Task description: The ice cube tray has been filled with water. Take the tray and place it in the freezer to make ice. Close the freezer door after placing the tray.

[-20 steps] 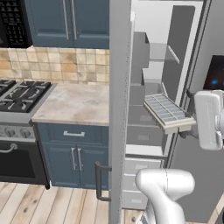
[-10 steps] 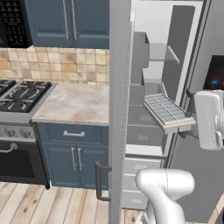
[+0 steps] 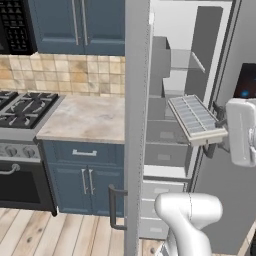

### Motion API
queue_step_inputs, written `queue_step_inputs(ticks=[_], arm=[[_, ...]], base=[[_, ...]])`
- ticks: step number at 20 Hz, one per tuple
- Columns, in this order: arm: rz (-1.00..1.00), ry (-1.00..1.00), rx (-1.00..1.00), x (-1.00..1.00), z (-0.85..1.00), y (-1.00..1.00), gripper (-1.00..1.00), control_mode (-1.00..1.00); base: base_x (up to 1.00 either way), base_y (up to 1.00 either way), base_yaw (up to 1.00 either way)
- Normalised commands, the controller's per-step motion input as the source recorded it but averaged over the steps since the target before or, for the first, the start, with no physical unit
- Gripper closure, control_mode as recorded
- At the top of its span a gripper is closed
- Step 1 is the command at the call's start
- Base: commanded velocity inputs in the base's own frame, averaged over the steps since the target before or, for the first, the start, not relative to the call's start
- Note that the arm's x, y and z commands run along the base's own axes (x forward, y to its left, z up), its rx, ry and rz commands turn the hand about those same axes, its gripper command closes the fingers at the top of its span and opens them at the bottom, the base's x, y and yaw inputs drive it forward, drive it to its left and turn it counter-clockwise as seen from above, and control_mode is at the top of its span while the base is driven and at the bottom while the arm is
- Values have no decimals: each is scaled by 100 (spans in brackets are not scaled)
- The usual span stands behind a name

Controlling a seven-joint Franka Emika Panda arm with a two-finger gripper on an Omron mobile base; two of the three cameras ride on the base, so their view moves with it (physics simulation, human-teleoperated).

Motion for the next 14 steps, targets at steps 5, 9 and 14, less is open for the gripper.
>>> queue_step_inputs(ticks=[5,9,14], arm=[[-14,-5,0,-52,49,-1,100,-100],[-8,0,0,-45,56,-2,100,-100],[-14,1,0,-6,34,0,100,-100]], base=[[0,0,0],[0,0,0],[0,0,0]])
